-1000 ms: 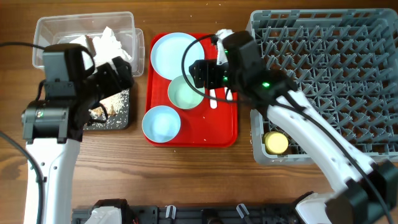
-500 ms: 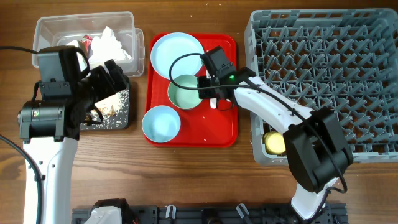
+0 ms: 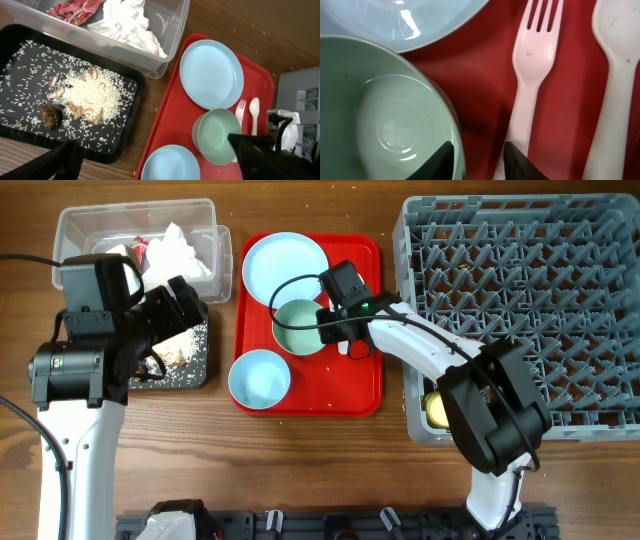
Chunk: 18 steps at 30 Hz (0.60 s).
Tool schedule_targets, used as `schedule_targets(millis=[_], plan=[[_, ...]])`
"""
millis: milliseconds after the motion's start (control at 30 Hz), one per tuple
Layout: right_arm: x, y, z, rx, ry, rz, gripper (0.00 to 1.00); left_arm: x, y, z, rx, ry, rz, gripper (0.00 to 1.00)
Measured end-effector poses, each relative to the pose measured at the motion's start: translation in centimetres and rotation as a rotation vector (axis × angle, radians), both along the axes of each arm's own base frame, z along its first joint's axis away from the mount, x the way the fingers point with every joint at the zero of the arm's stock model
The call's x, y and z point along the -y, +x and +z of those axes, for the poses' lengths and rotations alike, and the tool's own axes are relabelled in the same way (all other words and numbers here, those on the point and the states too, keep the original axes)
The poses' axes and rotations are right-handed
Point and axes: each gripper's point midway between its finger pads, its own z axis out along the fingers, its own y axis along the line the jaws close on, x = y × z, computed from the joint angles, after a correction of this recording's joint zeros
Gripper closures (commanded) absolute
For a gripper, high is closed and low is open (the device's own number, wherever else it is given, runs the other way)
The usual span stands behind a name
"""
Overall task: Sort waste into correct bins and load items into the dishwasher rack
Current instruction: 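Grasp the green bowl on the red tray with the right gripper, then carry the green bowl into the back-left of the dish rack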
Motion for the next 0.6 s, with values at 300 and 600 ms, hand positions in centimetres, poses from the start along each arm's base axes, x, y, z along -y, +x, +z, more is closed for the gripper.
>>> schedule_targets(millis=[300, 600], plan=[[0.9, -1.2, 0.6, -0.043, -0.023, -0.002, 0.96, 0.0, 0.0, 0.0, 0.0, 0.0, 0.0, 0.0], [14.3, 5.1, 29.9, 0.885, -0.272, -0.507, 0.96, 0.0, 0.0, 0.0, 0.0, 0.0, 0.0, 0.0]])
